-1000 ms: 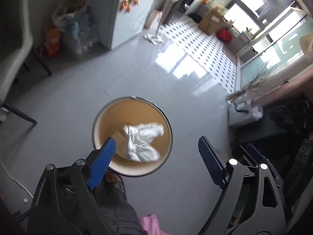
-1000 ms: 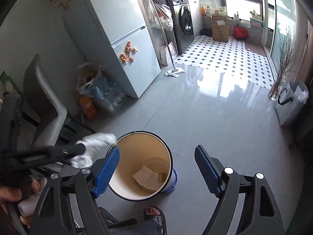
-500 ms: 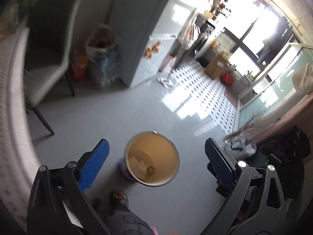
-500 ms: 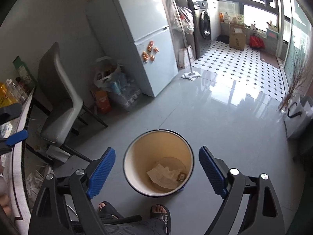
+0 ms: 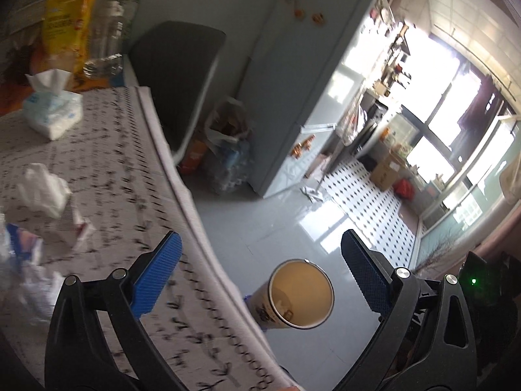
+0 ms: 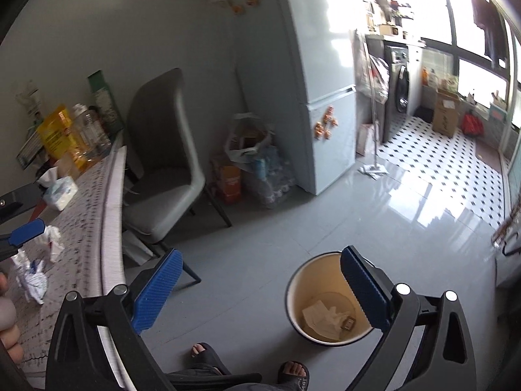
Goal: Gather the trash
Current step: 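Move both tools back over the table toward the remaining trash, then grasp the crumpled paper leaflet with the right gripper while the left gripper grasps a small red-white paper scrap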
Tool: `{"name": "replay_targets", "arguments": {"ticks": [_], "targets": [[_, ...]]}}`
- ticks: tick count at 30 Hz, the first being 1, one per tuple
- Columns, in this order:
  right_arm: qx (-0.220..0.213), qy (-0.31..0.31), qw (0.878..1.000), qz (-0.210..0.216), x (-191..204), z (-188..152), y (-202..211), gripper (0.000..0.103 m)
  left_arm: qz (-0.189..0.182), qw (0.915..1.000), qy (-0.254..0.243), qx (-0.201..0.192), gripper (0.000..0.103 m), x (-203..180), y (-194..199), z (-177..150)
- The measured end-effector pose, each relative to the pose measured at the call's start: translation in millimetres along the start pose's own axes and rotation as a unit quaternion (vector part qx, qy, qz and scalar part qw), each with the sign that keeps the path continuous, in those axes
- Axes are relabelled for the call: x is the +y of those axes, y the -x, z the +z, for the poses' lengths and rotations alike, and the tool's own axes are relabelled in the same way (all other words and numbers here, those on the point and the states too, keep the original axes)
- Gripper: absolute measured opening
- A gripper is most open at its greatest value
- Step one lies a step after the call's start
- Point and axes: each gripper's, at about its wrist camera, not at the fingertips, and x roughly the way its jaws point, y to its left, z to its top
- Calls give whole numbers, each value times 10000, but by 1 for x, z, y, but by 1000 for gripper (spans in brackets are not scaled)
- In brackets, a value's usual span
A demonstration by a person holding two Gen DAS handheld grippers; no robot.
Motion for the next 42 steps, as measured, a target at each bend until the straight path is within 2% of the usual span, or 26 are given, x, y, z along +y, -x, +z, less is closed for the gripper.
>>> {"name": "replay_targets", "arguments": {"ticks": [10, 14, 21, 29, 35, 39, 42], "targets": [[-146, 622, 9958, 662, 99, -8, 26, 95, 411, 9961, 310, -722, 97, 69, 84, -3], [-233, 857, 9916, 945, 133, -12, 38, 95, 463, 9935, 514, -903, 97, 93, 107, -12], [-267, 1217, 9851, 1186, 182, -20, 49, 95, 666, 9917, 671, -869, 97, 132, 127, -26], [-192, 1461, 9748, 1675, 224, -30, 49, 95, 973, 9870, 813, -985, 97, 173, 154, -47], [60, 1883, 9599, 2077, 265, -40, 40, 95, 1100, 9827, 1122, -979, 95, 207, 170, -65], [388, 2265, 9420, 2448, 296, -51, 32, 83, 1252, 9779, 1452, -835, 85, 230, 170, -74], [605, 2480, 9324, 2558, 316, -62, 21, 82, 1326, 9746, 1612, -806, 83, 241, 171, -82]]}}
